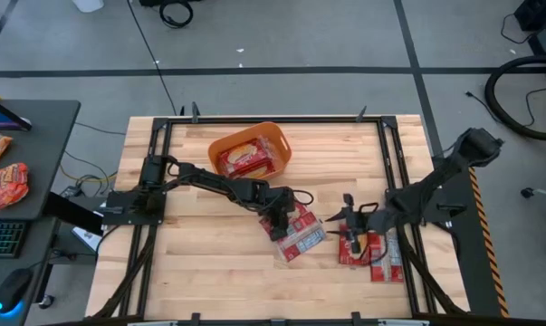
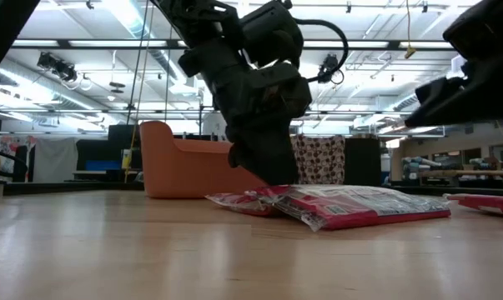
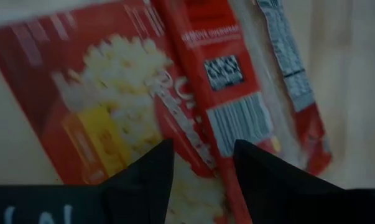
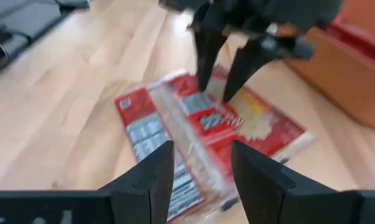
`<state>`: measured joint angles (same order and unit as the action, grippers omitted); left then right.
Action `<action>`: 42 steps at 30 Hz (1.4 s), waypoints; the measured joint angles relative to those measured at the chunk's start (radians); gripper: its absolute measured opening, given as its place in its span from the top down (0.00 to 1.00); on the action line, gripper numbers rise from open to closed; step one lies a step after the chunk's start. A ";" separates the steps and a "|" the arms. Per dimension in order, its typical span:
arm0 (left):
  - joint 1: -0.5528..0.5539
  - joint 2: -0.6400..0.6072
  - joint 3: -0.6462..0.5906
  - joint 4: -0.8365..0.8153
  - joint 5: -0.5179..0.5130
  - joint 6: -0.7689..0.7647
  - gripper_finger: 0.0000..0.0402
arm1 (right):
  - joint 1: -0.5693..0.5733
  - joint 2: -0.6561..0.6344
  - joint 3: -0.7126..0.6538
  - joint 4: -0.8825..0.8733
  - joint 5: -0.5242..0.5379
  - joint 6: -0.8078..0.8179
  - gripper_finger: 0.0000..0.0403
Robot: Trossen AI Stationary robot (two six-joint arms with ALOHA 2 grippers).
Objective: Sort popcorn bags into baskets
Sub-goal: Put the popcorn bag into the orange bin
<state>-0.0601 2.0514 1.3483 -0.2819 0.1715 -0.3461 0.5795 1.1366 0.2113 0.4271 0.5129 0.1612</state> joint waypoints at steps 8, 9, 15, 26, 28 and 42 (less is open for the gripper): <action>0.001 0.000 0.000 0.040 -0.041 0.055 0.57 | 0.053 0.256 0.190 -0.137 0.020 0.029 0.57; 0.001 0.000 0.000 0.039 -0.041 0.056 0.57 | 0.054 0.288 0.224 -0.169 0.020 0.029 0.56; -0.007 0.000 0.000 0.052 -0.062 0.044 0.57 | 0.051 0.466 0.397 -0.309 0.019 0.032 0.44; -0.101 -0.001 0.002 -0.044 -0.174 -0.007 0.57 | 0.040 0.617 0.526 -0.523 0.081 0.206 0.30; -0.114 -0.001 0.002 -0.061 -0.183 0.008 0.57 | 0.031 0.625 0.527 -0.513 0.121 0.193 0.30; -0.133 -0.002 0.001 -0.057 -0.227 0.021 0.57 | 0.000 0.631 0.520 -0.324 0.304 -0.266 0.36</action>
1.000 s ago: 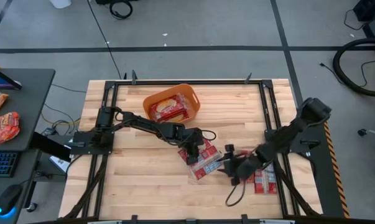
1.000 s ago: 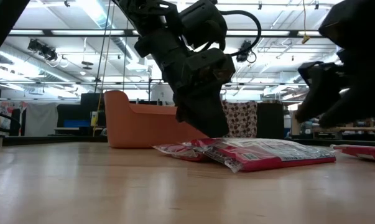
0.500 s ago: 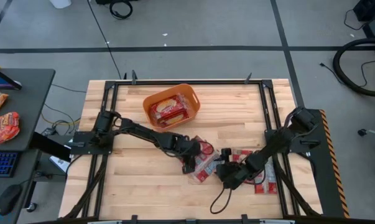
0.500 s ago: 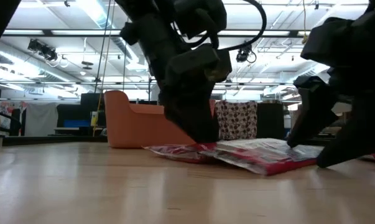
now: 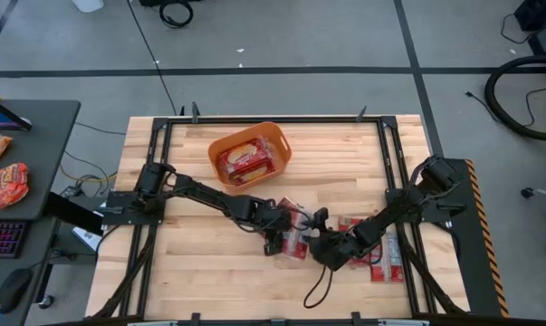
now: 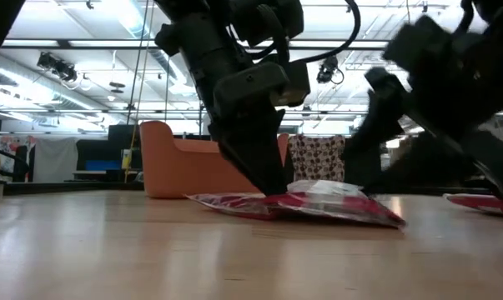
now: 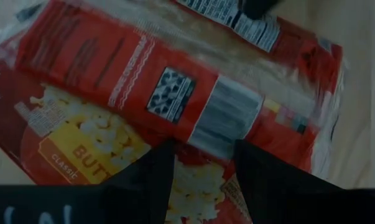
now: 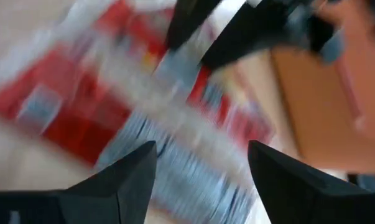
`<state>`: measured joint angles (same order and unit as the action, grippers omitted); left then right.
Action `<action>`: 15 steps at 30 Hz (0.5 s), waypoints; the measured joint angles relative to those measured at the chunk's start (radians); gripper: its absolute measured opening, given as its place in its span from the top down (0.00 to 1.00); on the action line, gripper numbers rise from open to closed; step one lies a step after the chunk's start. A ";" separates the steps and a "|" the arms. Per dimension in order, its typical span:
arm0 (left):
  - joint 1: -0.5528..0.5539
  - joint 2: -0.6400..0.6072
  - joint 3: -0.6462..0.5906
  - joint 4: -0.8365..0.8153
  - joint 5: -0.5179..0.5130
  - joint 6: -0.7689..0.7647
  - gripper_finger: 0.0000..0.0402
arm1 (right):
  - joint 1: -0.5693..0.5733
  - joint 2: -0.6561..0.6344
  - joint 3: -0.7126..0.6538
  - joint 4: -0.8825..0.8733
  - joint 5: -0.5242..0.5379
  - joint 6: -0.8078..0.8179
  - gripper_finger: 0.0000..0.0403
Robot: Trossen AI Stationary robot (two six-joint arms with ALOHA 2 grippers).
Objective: Sort popcorn bags into baskets
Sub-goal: Put the popcorn bag into the orange bin
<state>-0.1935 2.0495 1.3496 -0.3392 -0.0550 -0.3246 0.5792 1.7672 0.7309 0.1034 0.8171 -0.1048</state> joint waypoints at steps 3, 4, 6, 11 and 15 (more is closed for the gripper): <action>0.001 0.000 0.000 0.001 -0.002 0.008 0.57 | 0.005 -0.001 0.001 0.078 0.035 -0.061 0.38; 0.001 0.000 0.000 0.001 -0.002 0.008 0.57 | 0.005 -0.001 0.001 0.090 0.031 -0.073 0.39; 0.001 0.000 0.000 0.001 0.002 0.008 0.57 | 0.005 -0.002 0.001 0.088 0.013 -0.075 0.40; -0.001 0.000 0.000 -0.011 0.004 0.037 0.57 | 0.028 -0.014 0.001 0.031 -0.001 -0.031 0.42; -0.033 0.000 0.000 -0.021 -0.013 0.182 0.57 | 0.028 -0.074 0.001 -0.061 -0.065 0.105 0.42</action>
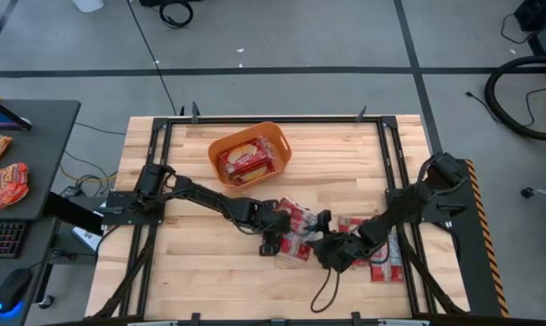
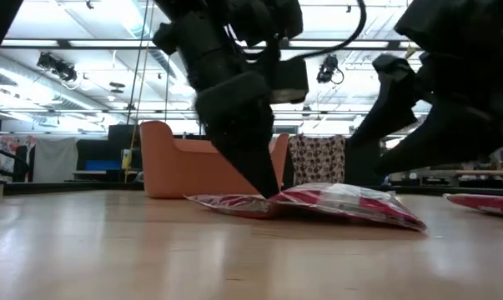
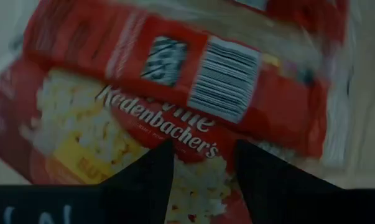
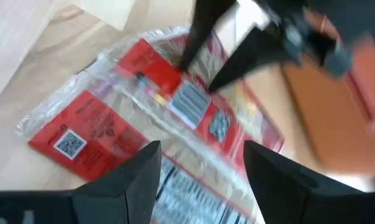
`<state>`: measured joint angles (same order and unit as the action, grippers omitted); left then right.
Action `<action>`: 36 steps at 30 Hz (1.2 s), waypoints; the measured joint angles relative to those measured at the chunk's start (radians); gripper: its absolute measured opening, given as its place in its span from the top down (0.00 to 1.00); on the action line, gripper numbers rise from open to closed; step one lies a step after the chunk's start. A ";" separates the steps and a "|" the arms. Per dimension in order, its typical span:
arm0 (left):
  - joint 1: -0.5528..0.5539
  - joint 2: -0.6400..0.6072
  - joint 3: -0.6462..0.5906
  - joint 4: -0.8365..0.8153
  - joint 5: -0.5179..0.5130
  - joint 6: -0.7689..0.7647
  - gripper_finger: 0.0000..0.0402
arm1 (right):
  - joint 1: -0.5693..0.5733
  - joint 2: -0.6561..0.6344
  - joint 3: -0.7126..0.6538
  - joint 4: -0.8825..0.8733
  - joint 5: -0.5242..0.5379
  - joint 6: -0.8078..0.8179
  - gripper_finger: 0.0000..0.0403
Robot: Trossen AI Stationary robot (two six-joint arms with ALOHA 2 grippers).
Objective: Sort popcorn bags into baskets
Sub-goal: Put the popcorn bag into the orange bin
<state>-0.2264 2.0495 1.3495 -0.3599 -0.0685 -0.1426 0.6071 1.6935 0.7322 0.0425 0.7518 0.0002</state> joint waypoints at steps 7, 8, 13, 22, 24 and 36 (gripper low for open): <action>-0.117 0.001 -0.001 -0.001 -0.260 0.300 0.57 | -0.092 -0.085 -0.007 -0.158 -0.095 0.237 0.42; -0.133 0.001 -0.001 -0.002 -0.296 0.325 0.57 | -0.105 -0.084 -0.014 -0.161 -0.096 0.257 0.42; -0.201 0.002 -0.002 0.007 -0.399 0.355 0.57 | -0.184 -0.067 -0.056 -0.122 -0.186 0.334 0.42; -0.272 0.048 -0.001 0.056 -0.480 0.427 0.45 | -0.272 -0.045 -0.069 -0.074 -0.256 0.385 0.43; -0.273 0.069 -0.001 0.105 -0.521 0.428 0.42 | -0.284 -0.045 -0.069 -0.073 -0.265 0.399 0.43; -0.268 0.111 0.000 0.210 -0.643 0.427 0.42 | -0.304 -0.044 -0.069 -0.056 -0.319 0.438 0.43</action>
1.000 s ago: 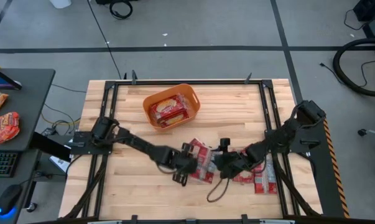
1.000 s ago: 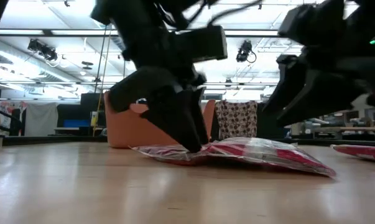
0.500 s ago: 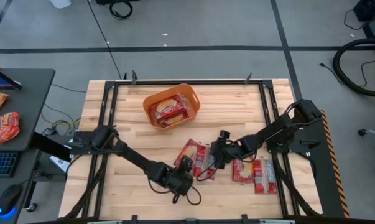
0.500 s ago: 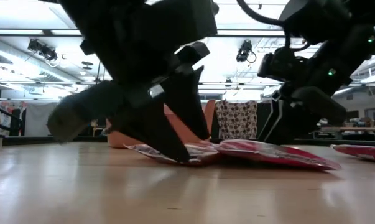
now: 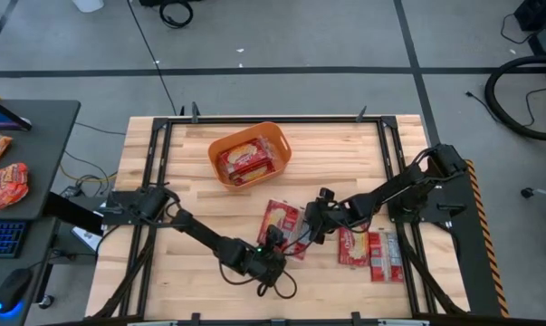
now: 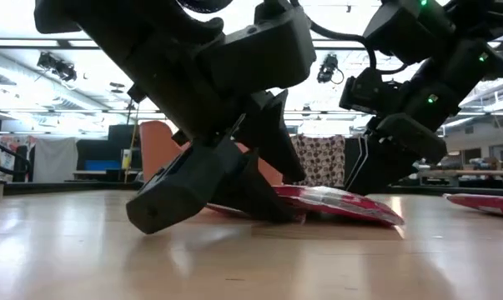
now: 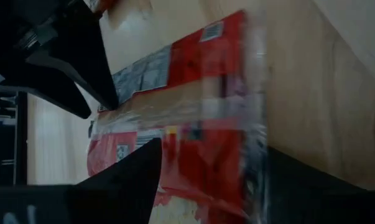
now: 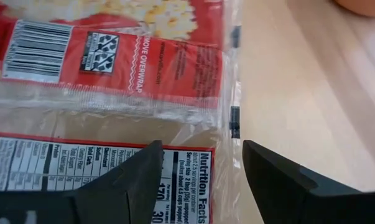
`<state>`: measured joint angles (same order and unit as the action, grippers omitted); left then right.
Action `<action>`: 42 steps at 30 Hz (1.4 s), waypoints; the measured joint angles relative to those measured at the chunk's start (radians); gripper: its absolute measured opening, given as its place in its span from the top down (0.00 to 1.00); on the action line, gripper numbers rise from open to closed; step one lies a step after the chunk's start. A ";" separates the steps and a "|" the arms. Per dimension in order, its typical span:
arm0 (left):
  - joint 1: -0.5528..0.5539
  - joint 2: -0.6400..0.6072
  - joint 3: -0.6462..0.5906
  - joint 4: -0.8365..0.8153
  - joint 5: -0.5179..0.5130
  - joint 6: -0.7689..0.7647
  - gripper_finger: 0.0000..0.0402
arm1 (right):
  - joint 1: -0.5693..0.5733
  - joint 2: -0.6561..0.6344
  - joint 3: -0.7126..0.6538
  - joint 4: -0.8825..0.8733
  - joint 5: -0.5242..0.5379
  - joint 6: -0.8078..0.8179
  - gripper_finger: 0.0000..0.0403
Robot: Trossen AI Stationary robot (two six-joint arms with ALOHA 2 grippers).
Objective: Sort popcorn bags into baskets
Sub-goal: Put the popcorn bag into the orange bin
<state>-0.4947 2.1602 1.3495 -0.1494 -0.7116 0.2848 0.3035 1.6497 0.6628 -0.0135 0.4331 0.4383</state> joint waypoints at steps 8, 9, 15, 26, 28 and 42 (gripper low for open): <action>0.006 0.002 -0.001 0.016 -0.034 0.002 0.59 | 0.004 0.001 -0.001 0.054 -0.080 0.002 0.43; 0.004 0.002 -0.001 0.016 -0.042 0.012 0.62 | 0.004 0.001 -0.001 0.059 -0.087 0.007 0.43; -0.023 0.002 -0.001 0.017 -0.084 0.042 0.74 | 0.004 -0.003 -0.001 0.056 -0.129 0.010 0.43; -0.034 -0.027 -0.001 -0.015 -0.104 0.034 0.86 | 0.003 -0.238 0.036 -0.279 -0.007 0.014 0.43; -0.028 -0.067 -0.002 -0.051 -0.096 0.004 0.87 | 0.014 -0.308 0.041 -0.341 0.042 0.026 0.43; 0.092 -0.457 -0.002 -0.261 -0.016 -0.163 0.91 | 0.094 -0.479 0.007 -0.389 0.127 0.083 0.43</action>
<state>-0.4028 1.7033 1.3479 -0.4100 -0.7278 0.1220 0.3979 1.1707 0.6697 -0.4023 0.5604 0.5215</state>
